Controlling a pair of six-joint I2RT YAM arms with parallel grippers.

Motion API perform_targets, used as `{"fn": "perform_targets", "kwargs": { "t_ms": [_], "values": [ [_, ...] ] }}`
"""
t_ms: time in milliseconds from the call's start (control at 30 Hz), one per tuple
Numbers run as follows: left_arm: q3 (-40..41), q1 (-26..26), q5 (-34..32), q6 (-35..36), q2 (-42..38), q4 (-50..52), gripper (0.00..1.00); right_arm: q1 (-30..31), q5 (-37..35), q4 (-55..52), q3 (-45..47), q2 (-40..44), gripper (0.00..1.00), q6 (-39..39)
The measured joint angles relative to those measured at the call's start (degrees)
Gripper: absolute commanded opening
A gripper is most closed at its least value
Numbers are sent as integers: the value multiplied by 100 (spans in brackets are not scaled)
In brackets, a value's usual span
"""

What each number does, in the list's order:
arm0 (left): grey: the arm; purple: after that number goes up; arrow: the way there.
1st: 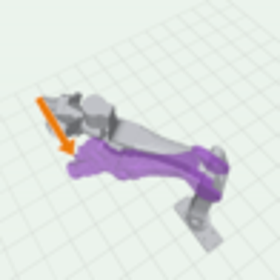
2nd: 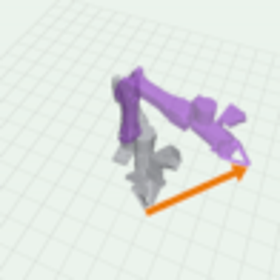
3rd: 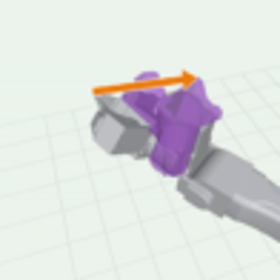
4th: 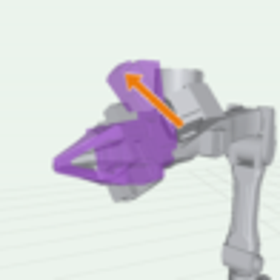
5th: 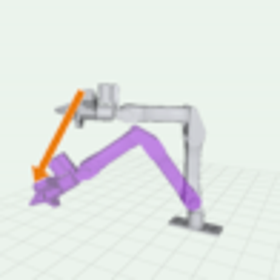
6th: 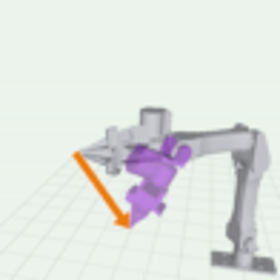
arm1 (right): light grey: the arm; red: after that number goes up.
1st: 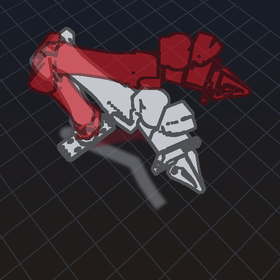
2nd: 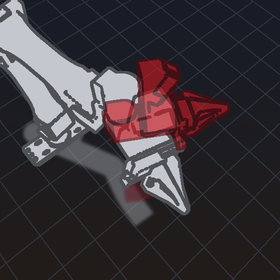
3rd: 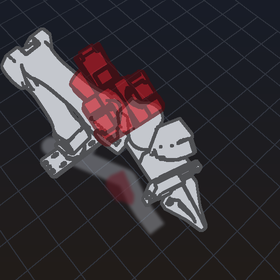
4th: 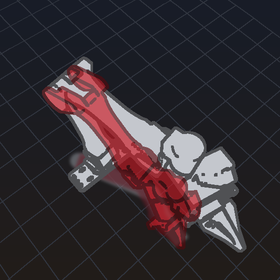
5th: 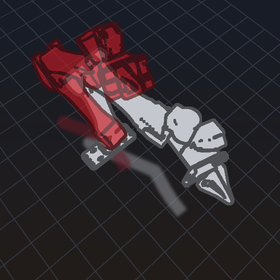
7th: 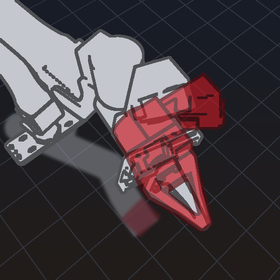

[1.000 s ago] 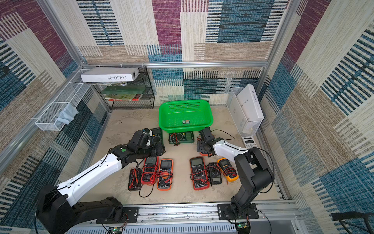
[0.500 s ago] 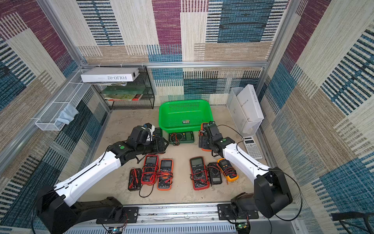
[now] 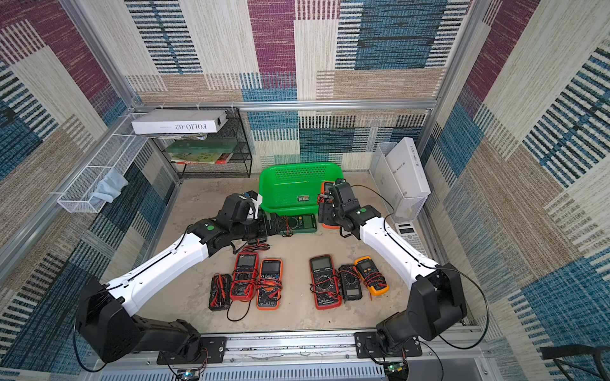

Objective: Put the multimeter into the basket
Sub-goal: Pick up the multimeter from the center of the board, then place the multimeter in the basket.

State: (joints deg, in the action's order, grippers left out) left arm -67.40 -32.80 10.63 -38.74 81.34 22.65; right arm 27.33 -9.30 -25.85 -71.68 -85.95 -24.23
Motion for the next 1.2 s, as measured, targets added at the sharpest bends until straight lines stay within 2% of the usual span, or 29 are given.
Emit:
{"fn": "perform_targets", "kwargs": {
  "t_ms": [367, 633, 933, 1200],
  "values": [
    [-708, 188, 166, 186, 772, -149, 100, -181, 59, -22, -1502, -1475, 60, 452],
    [-1281, 382, 365, 293, 1246, -116, 100, -564, 184, -195, -3029, -2874, 60, 911],
    [-1473, 522, 564, 315, 1493, 2, 100, -758, 254, -682, -4677, -4376, 60, 1228],
    [-1508, 586, 586, 315, 1513, 76, 100, -957, 247, -922, -5036, -5021, 60, 1300]
  ]
}}
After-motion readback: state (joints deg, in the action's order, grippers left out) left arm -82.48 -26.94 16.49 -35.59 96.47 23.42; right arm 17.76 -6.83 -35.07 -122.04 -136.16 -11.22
